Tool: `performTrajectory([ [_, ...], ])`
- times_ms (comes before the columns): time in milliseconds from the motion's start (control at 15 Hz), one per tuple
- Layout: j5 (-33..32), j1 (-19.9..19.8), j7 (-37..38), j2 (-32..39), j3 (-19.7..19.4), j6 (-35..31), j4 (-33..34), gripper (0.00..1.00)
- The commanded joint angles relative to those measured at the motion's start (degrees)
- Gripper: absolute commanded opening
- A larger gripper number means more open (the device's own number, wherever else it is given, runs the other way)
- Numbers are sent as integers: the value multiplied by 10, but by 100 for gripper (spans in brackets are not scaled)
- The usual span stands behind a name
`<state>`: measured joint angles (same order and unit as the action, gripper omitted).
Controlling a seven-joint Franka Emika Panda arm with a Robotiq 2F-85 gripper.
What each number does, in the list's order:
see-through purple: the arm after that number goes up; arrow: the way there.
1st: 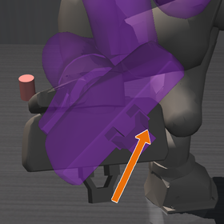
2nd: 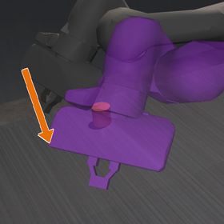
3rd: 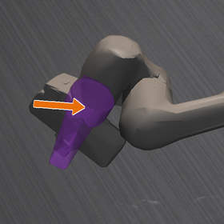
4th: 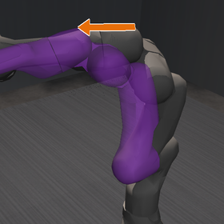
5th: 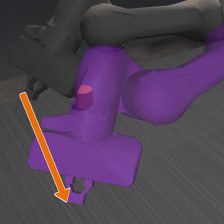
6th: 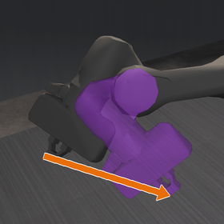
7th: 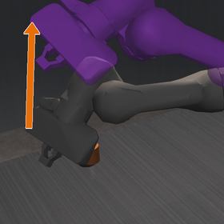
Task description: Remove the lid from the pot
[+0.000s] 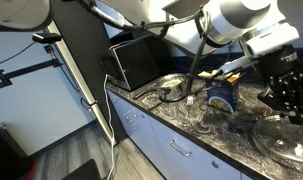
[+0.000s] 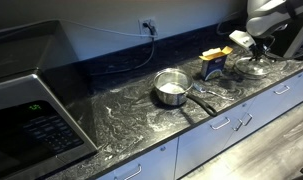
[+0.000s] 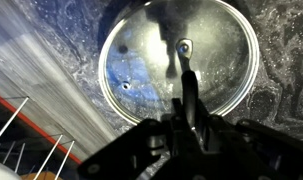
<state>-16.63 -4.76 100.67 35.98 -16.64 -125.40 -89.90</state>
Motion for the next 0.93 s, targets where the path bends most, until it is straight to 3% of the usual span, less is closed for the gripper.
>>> performTrajectory([
  [0, 10, 5, 11, 12, -6, 32, 31, 4],
  [867, 13, 7, 14, 40, -5, 58, 67, 4],
])
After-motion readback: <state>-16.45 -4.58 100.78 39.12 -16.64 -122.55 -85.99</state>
